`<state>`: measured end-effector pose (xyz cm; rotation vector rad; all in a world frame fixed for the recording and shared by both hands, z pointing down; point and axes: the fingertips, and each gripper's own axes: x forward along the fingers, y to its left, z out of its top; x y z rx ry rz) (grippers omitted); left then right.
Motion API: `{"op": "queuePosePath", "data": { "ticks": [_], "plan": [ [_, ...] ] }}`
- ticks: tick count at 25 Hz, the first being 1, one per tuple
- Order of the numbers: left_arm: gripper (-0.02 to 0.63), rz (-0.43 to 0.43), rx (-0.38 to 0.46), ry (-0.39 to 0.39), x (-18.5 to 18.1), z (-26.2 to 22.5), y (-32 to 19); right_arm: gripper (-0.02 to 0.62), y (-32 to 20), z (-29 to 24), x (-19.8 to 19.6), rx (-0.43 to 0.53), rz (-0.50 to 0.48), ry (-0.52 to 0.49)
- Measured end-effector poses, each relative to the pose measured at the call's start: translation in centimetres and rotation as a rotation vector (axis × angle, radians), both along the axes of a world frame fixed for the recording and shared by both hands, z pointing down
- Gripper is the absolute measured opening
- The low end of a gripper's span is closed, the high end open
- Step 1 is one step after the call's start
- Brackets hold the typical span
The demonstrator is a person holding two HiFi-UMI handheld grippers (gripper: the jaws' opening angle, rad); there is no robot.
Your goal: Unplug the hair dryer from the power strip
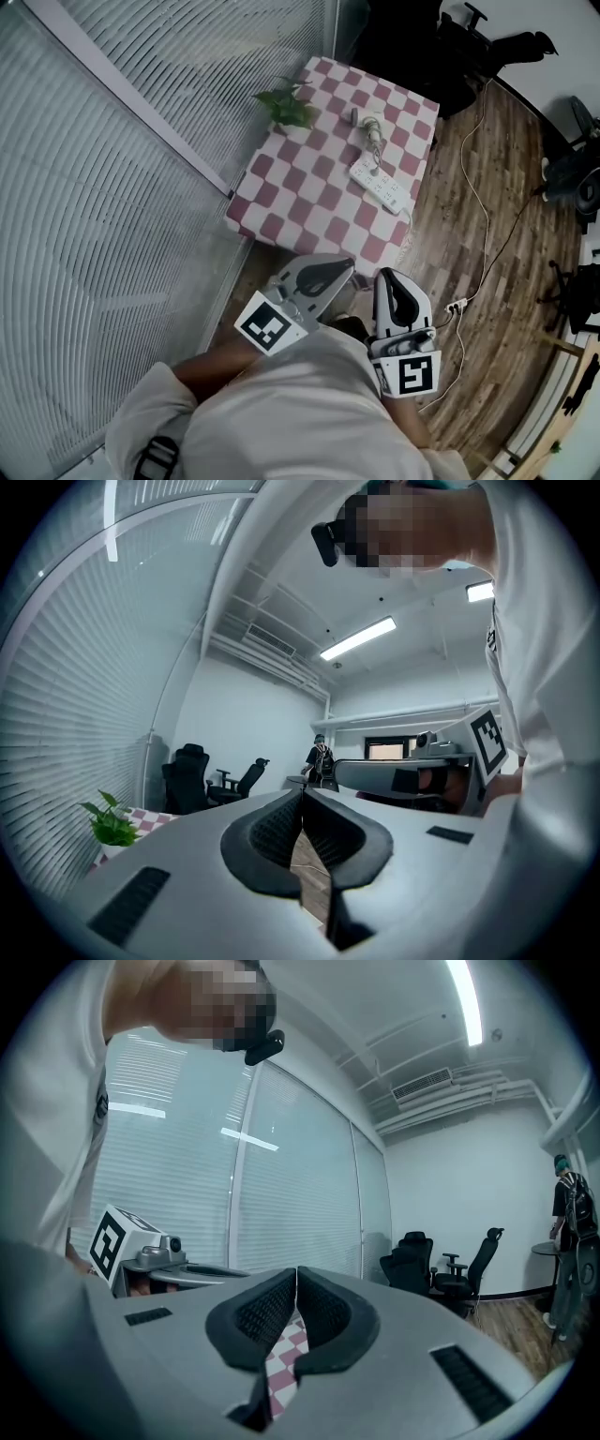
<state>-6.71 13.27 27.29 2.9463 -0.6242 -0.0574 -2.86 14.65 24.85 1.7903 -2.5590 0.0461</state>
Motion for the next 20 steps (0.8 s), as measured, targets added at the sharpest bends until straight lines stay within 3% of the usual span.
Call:
{"op": "queuePosePath", "data": {
  "ticks": [10, 20],
  "plan": [
    [0.032, -0.009, -0.013, -0.014, 1.7, 0.8, -1.8, 0.032, -2.1, 1.5, 2.0, -0.006, -0.018, 0.022],
    [0.032, -0.039, 0.015, -0.039, 7.2, 0.1, -4.1, 0.032, -4.5, 0.8, 8.0, 0.021, -0.025, -0.001]
  ]
}}
